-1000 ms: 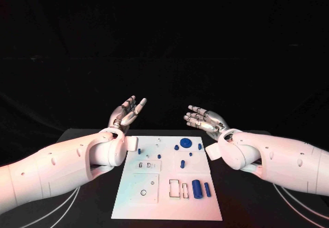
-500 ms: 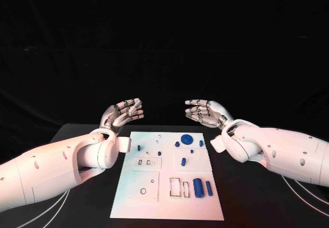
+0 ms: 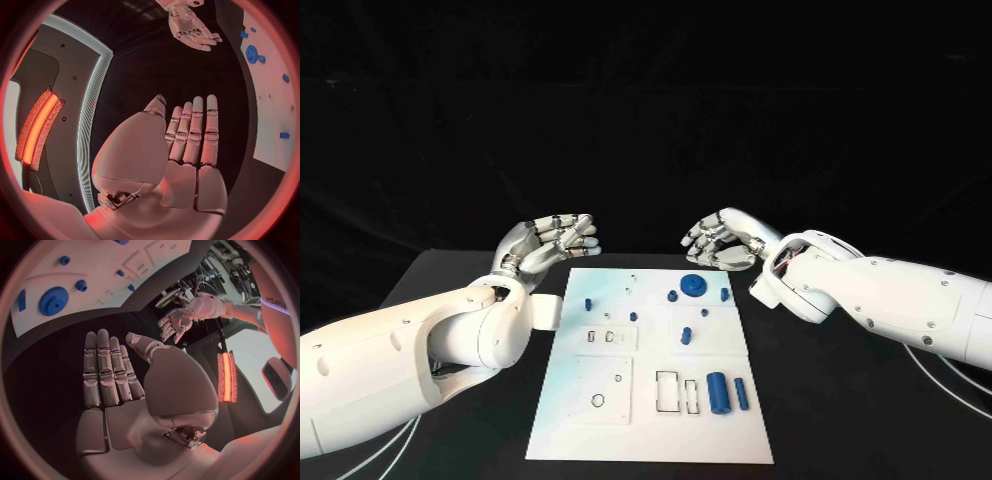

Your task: Assemble the parts on the task board

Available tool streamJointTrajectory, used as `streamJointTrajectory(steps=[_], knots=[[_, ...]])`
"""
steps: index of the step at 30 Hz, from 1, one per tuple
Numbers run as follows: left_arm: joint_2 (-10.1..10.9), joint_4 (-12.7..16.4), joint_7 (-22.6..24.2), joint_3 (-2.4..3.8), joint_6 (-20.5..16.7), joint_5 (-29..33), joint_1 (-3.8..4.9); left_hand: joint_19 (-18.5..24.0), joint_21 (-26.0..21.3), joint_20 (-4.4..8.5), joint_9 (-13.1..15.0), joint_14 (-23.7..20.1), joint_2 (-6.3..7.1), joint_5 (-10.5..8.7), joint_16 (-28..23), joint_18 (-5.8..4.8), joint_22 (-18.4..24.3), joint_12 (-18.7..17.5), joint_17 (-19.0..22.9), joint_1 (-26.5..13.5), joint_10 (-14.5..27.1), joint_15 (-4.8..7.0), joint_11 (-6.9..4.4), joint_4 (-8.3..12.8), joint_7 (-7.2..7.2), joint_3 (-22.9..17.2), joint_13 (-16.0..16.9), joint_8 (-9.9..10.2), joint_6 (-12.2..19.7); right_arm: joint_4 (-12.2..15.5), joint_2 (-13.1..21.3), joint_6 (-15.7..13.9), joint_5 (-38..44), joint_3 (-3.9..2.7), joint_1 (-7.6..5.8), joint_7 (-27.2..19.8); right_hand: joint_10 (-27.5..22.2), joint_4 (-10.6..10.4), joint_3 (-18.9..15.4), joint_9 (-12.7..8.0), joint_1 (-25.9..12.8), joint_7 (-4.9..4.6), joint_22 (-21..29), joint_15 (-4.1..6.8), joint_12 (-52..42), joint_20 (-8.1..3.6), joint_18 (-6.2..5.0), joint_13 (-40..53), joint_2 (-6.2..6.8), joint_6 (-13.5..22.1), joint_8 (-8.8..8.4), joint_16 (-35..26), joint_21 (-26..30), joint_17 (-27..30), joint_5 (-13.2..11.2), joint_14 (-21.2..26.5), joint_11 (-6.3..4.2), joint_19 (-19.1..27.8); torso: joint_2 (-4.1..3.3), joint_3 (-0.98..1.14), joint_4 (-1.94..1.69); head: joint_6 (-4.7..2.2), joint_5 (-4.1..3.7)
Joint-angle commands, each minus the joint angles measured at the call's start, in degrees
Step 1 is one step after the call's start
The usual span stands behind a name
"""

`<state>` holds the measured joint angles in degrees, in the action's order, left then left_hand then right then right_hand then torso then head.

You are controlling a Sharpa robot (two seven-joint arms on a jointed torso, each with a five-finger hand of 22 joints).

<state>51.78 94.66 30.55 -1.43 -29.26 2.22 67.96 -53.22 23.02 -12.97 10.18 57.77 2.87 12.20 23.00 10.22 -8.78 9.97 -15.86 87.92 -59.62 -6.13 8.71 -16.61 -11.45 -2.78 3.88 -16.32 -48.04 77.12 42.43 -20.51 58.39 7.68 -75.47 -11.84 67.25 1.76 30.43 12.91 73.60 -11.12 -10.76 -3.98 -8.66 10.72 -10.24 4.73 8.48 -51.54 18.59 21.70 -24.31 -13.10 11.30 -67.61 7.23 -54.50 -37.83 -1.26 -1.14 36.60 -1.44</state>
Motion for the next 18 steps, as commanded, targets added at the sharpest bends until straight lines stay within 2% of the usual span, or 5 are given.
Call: streamJointTrajectory(steps=[1, 6, 10, 14, 18], knots=[[0.7, 1.7, -0.2, 0.11, 2.5, -0.5, 0.42, -1.5, 0.7, 0.69, -0.1, 1.8, 0.12, -0.25, 0.5, 0.42, -0.2, -0.6, -0.7, 0.8, -1.4, 0.52, -0.32, 0.0, -0.01, -0.6, -0.1, 0.2, -0.6, 0.8, -0.1, 4.0, 18.7, -0.07, -0.43, 8.4, 2.2, -0.6, -1.1, 0.2, -0.7, 0.58, -1.5, 1.27, -0.2, -1.31, -0.41, 0.4, 1.0, -0.8, 0.1, 2.0, -3.0, -1.7, -1.6, -4.0, -0.98, -3.9, -1.77, -0.28, -0.13, -0.2, -0.31], [1.7, 3.4, -0.3, 0.16, 2.8, -0.7, 0.9, -2.7, 1.4, 1.38, -0.3, 3.4, 0.42, -0.21, 1.0, 0.38, -0.4, -1.3, -1.6, 1.0, -2.5, 0.98, -0.56, 0.0, 0.08, -1.0, -0.1, 0.4, -1.1, 2.1, -0.3, 4.8, 26.8, -0.11, -0.91, 11.8, 2.7, -1.8, -1.6, 0.3, -1.4, 1.3, -4.8, 3.19, 1.4, -3.64, -0.24, 0.8, 2.53, -1.3, -0.4, 7.3, -8.8, -6.2, -1.7, -12.0, -1.86, -10.2, -2.94, -0.56, -0.04, -0.44, -0.4], [2.3, 4.2, -0.4, 0.19, 3.0, -0.7, 1.12, -3.1, 1.6, 1.57, -0.4, 3.9, 0.59, -0.23, 1.1, 0.36, -0.4, -1.8, -2.0, 0.7, -2.6, 1.04, -0.51, 0.0, -0.03, -1.0, -0.1, 0.7, -1.1, 2.5, -0.9, 5.2, 31.3, -0.12, -1.09, 13.5, 0.9, -2.4, -1.4, 0.3, -1.2, 1.19, -7.0, 3.47, 3.5, -4.37, -0.08, 0.9, 3.68, -1.3, -1.03, 11.7, -12.2, -10.0, 0.4, -15.1, -1.6, -12.0, -3.79, -0.83, -0.09, -0.62, -0.37], [2.6, 4.7, -0.5, 0.2, 3.1, -0.6, 1.24, -3.2, 1.7, 1.64, -0.4, 4.1, 0.66, -0.24, 1.2, 0.34, -0.5, -2.1, -2.2, 0.6, -2.6, 1.05, -0.47, 0.0, -0.08, -1.0, -0.2, 0.9, -1.0, 2.3, -1.6, 5.7, 33.6, -0.12, -1.16, 14.3, -0.1, -3.6, -0.7, 0.7, -0.6, 1.19, -29.5, 3.3, 4.1, -4.51, 2.53, 2.4, 4.65, -1.3, -2.1, 29.3, -31.6, -26.7, 1.9, -16.3, -1.51, -16.9, -4.35, -1.01, -0.23, -0.63, -0.56], [2.9, 5.3, -0.6, 0.21, 3.2, -0.6, 1.3, -3.4, 1.8, 1.71, -0.5, 4.3, 0.77, -0.28, 1.3, 0.31, -0.5, -2.5, -2.4, 0.3, -2.5, 1.01, -0.35, -0.1, -0.26, -1.0, -0.2, 1.1, -0.9, 1.9, -2.3, 5.7, 35.0, -0.11, -1.16, 14.8, -0.5, -4.2, -0.4, 1.0, -0.4, 1.04, -41.7, 3.18, 4.3, -4.21, 4.05, 3.0, 4.84, -1.3, -2.42, 41.0, -41.1, -39.2, 1.9, -17.4, -1.41, -19.9, -4.84, -1.22, -0.39, -0.74, -0.72]])
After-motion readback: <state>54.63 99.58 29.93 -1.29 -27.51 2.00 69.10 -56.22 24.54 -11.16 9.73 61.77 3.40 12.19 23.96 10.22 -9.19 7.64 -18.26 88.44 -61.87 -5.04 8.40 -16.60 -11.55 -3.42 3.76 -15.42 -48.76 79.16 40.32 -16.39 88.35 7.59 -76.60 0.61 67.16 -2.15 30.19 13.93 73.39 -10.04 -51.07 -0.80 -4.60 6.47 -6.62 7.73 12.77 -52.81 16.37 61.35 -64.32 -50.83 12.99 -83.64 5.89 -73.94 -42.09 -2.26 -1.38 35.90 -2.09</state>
